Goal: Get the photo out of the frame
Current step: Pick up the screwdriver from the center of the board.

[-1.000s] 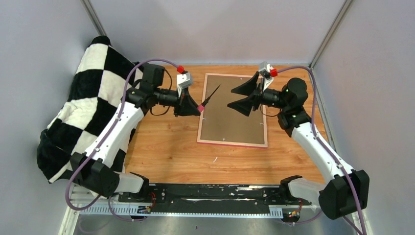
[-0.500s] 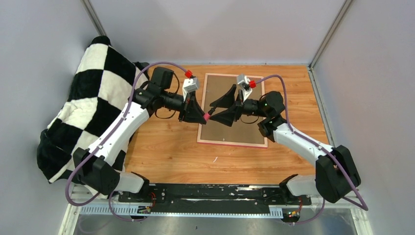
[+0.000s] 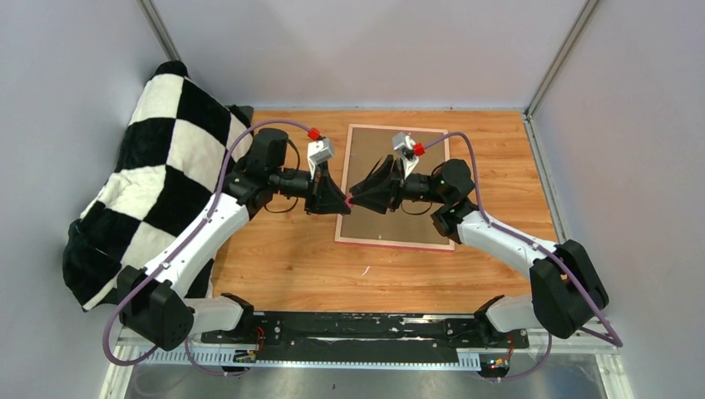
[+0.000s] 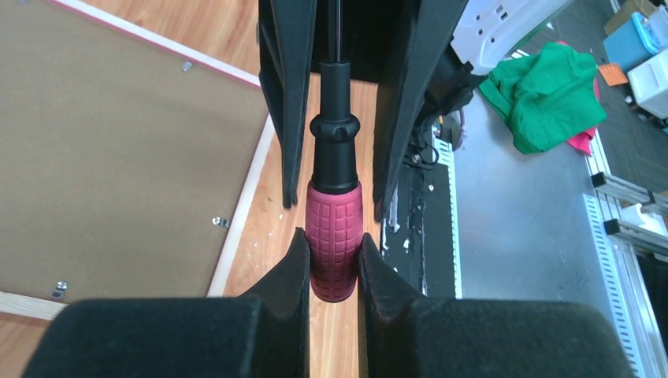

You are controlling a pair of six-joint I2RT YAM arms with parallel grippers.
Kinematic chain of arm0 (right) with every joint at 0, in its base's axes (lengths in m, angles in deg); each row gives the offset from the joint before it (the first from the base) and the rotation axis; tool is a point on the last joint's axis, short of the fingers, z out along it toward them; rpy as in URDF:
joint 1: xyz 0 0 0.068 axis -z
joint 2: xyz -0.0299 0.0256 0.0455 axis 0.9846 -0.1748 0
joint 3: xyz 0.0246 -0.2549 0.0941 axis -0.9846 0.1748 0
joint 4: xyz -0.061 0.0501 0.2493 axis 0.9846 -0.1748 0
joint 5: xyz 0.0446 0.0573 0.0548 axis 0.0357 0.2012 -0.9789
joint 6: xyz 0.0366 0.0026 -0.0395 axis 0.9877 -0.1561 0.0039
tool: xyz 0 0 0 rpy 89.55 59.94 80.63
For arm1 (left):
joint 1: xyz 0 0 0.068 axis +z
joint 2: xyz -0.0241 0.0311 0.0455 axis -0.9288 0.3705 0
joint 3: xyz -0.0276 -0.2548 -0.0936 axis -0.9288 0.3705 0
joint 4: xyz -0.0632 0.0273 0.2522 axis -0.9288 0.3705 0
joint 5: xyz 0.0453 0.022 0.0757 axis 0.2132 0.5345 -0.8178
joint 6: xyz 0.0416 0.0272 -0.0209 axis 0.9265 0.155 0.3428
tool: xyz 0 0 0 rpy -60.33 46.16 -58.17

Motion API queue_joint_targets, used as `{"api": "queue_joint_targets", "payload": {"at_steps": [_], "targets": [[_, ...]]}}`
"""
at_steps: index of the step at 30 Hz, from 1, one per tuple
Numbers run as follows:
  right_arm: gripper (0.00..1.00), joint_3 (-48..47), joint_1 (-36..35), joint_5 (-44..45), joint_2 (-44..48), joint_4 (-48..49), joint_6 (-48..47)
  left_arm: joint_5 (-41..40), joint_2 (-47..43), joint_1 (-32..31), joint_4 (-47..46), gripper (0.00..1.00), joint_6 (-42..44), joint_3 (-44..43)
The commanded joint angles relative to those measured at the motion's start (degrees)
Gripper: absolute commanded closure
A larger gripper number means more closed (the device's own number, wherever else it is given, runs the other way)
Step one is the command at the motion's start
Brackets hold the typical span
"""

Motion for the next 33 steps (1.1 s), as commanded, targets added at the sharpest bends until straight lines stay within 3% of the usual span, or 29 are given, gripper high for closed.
{"api": "queue_joint_targets", "payload": {"at_steps": [1,3,7,8,11,12,14,18,20,23,33], "targets": [[0.63,-0.2,-1.7,0.5,-1.3,0.7,-1.6,-0.1,-1.6,-0.3,-6.8,1.0,-4.0,0.4],[0.69,-0.4,-1.9,0.4,-1.6,0.6,-1.3,-0.4,-1.9,-0.4,-8.0,1.0,-5.3,1.2],[0.9,-1.1,-1.8,0.0,-0.7,-0.9,-1.6,-1.5,-2.4,-0.4,-8.8,1.0,-5.3,2.6],[0.96,-1.4,-1.8,-0.1,-0.2,-1.8,-2.1,-2.2,-2.8,-0.3,-8.9,0.96,-5.2,2.7],[1.0,-3.2,-1.0,-0.6,1.6,-8.6,-4.6,-5.2,-4.1,-0.1,-7.4,0.71,-4.4,2.1],[1.0,-4.6,-0.6,-0.5,2.4,-13.2,-6.5,-6.2,-4.7,0.2,-6.6,0.57,-4.0,1.7],[1.0,-8.7,-0.2,1.2,3.8,-26.9,-13.4,-7.7,-5.7,1.4,-4.5,0.3,-3.7,0.5],[1.0,-19.0,-0.4,10.7,5.5,-57.3,-35.2,-14.8,-8.8,4.3,-1.1,0.04,-0.8,-2.5],[1.0,-20.5,-0.7,15.7,6.7,-66.1,-41.3,-20.7,-9.5,4.5,0.4,0.0,1.1,-4.2],[1.0,-20.4,-1.1,21.1,7.5,-71.3,-46.3,-25.9,-9.0,4.5,0.1,0.0,1.7,-6.6],[1.0,-20.1,-3.4,27.5,1.6,-78.4,-47.1,-32.3,-1.1,-0.6,-2.5,0.0,-0.6,-15.3]]}}
